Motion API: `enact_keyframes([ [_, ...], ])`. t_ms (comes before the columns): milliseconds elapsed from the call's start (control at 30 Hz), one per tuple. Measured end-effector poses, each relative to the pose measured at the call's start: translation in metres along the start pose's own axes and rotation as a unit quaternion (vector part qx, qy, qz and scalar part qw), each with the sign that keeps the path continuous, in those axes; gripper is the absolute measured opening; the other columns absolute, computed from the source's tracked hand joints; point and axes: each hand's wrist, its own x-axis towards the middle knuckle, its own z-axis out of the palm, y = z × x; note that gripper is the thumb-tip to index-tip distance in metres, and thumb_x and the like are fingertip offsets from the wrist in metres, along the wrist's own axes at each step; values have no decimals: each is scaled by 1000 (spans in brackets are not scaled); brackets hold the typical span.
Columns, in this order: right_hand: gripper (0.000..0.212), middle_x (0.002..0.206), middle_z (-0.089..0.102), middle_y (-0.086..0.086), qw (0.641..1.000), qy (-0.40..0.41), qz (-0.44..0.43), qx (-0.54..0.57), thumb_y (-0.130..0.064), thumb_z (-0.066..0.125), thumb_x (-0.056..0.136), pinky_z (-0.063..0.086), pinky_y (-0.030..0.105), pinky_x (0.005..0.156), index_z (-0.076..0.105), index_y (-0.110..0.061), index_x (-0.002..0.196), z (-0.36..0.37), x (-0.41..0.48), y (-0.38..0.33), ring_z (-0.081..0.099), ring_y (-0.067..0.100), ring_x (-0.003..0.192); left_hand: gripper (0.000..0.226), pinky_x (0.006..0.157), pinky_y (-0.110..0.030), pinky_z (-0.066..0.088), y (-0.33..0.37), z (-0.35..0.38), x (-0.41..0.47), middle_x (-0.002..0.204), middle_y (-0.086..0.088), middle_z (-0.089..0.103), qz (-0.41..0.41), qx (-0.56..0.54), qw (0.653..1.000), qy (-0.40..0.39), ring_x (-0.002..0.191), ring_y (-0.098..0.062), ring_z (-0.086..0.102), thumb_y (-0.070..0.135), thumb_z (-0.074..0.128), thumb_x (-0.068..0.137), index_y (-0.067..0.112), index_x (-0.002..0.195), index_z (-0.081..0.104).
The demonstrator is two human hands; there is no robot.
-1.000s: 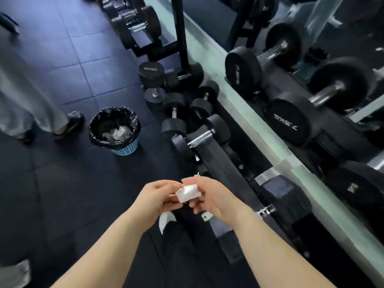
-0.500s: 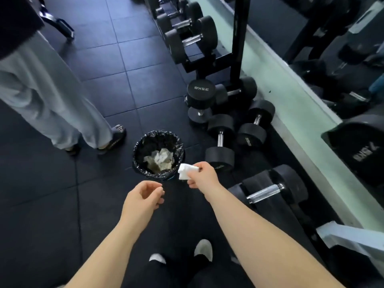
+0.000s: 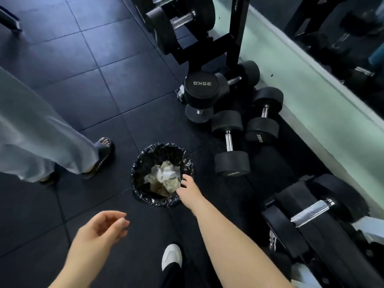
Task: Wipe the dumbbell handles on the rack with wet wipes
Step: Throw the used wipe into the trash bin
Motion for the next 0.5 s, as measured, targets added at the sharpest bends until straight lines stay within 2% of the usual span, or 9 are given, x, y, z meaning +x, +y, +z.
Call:
enact_keyframes([
  [100,42,121,51,3,997,70,1,-22,-10,39,93,41,28,77,34,-16,134,-5,-9,4,49,17,93,21,49,-3,45,10,7,12,67,-7,66,22,21,999,-29,52,-7,61,-5,55,86,9,74,62],
  [167,35,104,54,2,994,109,1,10,-10,40,92,43,27,72,44,-11,126,-17,-25,9,52,15,81,22,52,-4,45,21,22,12,59,-1,66,34,31,997,-59,61,-15,61,-4,55,87,12,73,61],
  [267,27,91,58,2,982,169,-9,88,-5,42,90,42,19,61,53,-7,115,-50,-67,14,51,8,64,25,61,-17,48,48,59,-7,53,3,63,63,65,986,-142,62,-15,58,-3,55,87,15,71,61],
  [367,26,78,57,-5,961,243,-28,128,-4,42,90,41,15,60,54,-8,112,-93,-126,24,51,6,64,26,65,-24,44,80,101,-42,63,1,62,118,110,958,-236,62,-13,58,0,54,88,19,72,60],
  [433,23,80,58,-6,951,281,-29,125,-8,44,89,46,19,68,55,-12,109,-120,-172,42,54,11,73,24,64,-21,44,98,129,-74,66,2,63,148,131,937,-286,64,-10,59,2,54,88,20,73,60],
  [500,20,77,58,-9,944,311,-24,111,-11,48,87,47,25,76,57,-16,105,-144,-222,67,55,12,78,21,70,-21,46,107,157,-111,68,3,65,174,147,913,-339,66,-7,59,5,54,89,21,75,61],
])
